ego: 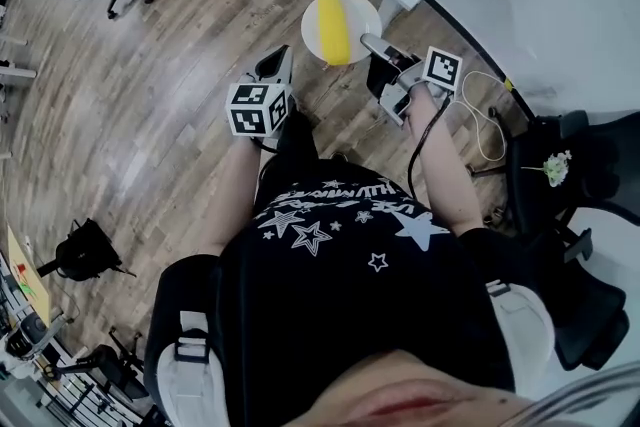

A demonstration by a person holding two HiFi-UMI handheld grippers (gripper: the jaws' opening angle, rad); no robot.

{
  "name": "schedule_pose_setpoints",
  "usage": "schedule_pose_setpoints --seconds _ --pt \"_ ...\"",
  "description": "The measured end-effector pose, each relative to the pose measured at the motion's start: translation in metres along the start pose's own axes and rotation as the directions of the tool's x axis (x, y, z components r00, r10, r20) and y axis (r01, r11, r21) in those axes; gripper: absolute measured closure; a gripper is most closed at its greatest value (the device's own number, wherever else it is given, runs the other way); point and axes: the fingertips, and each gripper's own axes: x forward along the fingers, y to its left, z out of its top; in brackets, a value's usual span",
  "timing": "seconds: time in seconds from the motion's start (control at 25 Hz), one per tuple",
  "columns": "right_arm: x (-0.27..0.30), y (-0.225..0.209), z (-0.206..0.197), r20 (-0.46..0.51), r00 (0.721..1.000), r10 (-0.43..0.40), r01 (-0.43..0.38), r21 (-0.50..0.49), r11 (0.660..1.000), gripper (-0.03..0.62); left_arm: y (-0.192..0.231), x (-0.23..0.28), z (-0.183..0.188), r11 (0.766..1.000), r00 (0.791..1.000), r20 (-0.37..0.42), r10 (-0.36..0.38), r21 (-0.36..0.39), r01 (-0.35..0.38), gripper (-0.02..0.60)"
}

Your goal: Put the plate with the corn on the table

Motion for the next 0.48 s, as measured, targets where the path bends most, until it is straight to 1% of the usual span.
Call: schedule_pose_setpoints --seconds 0.24,0.4,0.48 --pt "0.06 -0.006 0.022 0.005 1.0 0.012 -0.012 0.003 1.0 0.553 0.051 0.035 0.016 1.0 1.0 -0.005 -0.022 0.001 0.022 0.575" --pt "0.112 -0.007 0.048 0.011 0.999 0.031 -0.031 -0.005 1.0 0.553 0.101 0.068 0.031 0.999 0.999 -0.018 -0.028 -0.016 0.027 0.575" --pt "0.136 -0.006 0.06 0.015 0.999 0.036 -0.036 -0.009 0.999 0.553 0.124 0.082 0.041 0.999 0.999 -0.02 -0.032 -0.012 0.032 0.575"
